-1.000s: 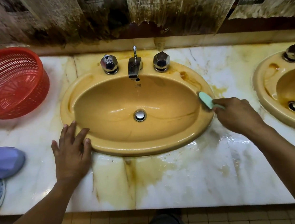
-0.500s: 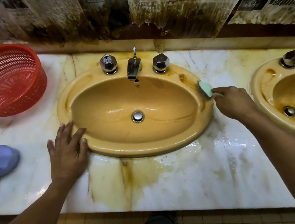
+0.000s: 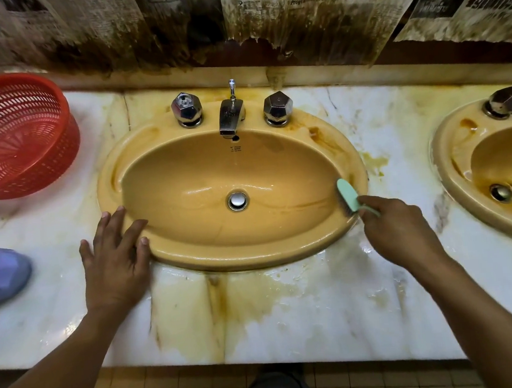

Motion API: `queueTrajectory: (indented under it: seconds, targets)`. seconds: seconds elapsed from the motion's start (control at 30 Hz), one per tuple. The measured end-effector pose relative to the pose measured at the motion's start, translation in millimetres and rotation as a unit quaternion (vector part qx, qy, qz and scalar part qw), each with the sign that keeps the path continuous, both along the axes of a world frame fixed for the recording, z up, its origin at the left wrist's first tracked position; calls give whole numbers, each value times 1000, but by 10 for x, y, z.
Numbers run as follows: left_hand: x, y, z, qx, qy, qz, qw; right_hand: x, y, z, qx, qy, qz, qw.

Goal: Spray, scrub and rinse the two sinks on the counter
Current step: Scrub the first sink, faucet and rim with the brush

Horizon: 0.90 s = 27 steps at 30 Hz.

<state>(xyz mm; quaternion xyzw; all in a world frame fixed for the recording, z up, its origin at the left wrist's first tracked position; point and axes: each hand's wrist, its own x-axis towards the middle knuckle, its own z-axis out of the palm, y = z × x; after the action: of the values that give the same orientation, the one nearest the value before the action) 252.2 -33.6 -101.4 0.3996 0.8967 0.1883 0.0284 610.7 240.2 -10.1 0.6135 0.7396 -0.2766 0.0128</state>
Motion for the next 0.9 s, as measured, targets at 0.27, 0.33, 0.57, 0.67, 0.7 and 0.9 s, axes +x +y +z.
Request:
queueTrajectory:
  seconds: [0.27, 0.33, 0.57, 0.67, 0.7, 0.9]
  targets:
    - [11, 5, 17, -4, -6, 0, 1000, -203, 610, -12, 23, 34, -49, 998]
    - [2, 2, 9, -5, -3, 0, 1000, -322, 630, 9, 15, 27, 2, 1000]
    - [-3, -5, -15, 0, 4, 0, 1000, -482, 925, 38, 31, 16, 56, 998]
    - [-8, 4, -13, 0, 3, 1, 1000, -600, 1080, 114, 32, -11, 76, 997]
    - [-7, 2, -13, 0, 2, 1, 1000, -622, 1148, 133, 41, -17, 65, 997]
    - [-9, -1, -9, -1, 4, -2, 1000, -771, 1208, 101, 14, -11, 169, 985]
